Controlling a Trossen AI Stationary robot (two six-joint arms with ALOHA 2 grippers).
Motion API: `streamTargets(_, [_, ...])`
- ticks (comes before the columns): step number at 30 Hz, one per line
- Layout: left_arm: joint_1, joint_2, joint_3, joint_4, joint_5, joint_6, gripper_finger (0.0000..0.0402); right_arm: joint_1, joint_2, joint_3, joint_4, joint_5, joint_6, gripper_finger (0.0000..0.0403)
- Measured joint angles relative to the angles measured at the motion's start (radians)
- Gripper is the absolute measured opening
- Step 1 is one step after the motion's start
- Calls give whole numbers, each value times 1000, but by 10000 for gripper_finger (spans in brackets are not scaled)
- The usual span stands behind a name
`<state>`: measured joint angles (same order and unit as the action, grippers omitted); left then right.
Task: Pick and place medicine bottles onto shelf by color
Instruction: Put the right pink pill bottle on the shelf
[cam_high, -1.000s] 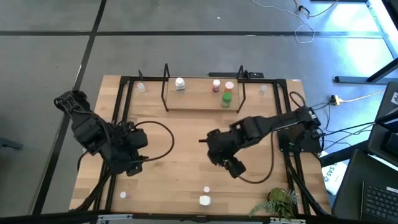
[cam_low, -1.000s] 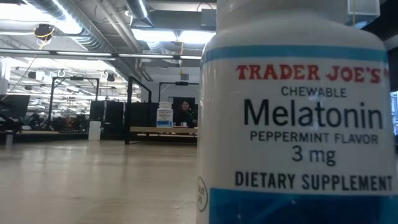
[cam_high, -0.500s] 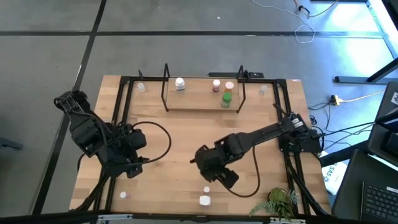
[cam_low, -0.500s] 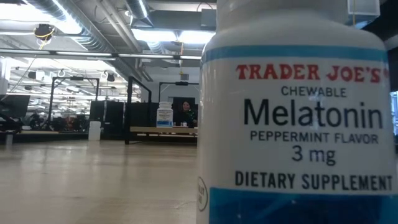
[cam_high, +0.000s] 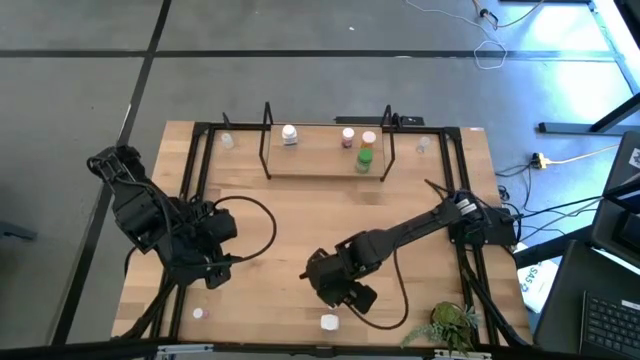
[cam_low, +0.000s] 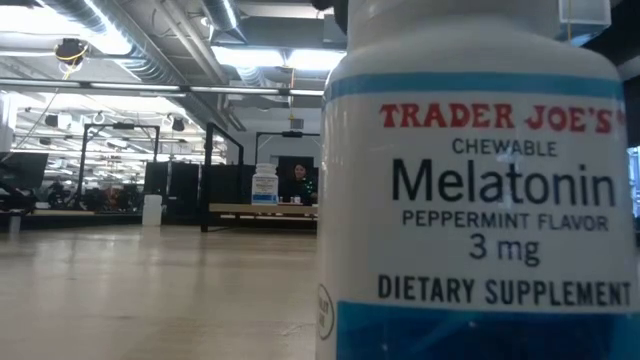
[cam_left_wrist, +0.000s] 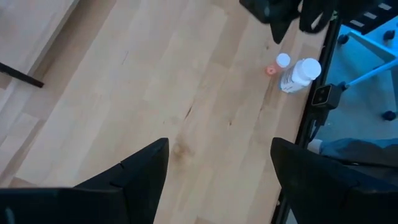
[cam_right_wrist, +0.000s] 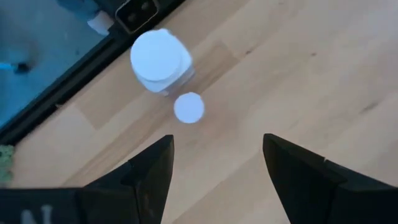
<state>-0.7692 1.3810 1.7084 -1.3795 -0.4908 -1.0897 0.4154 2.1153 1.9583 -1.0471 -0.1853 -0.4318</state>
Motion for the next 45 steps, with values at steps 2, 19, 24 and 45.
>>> streamTargets(2, [0, 0, 0, -1, 0, 0, 276, 11, 19, 0, 1, 0, -21, 248])
streamTargets(19, [-40, 0, 0, 5, -23, -2, 276, 32, 112, 0, 47, 0, -77, 248])
streamTargets(24, [-39, 0, 0, 5, -24, -2, 276, 39, 123, 0, 49, -7, -79, 248])
streamTargets(45, [-39, 0, 0, 4, -51, -1, 276, 46, 125, -101, 164, -9, -96, 246])
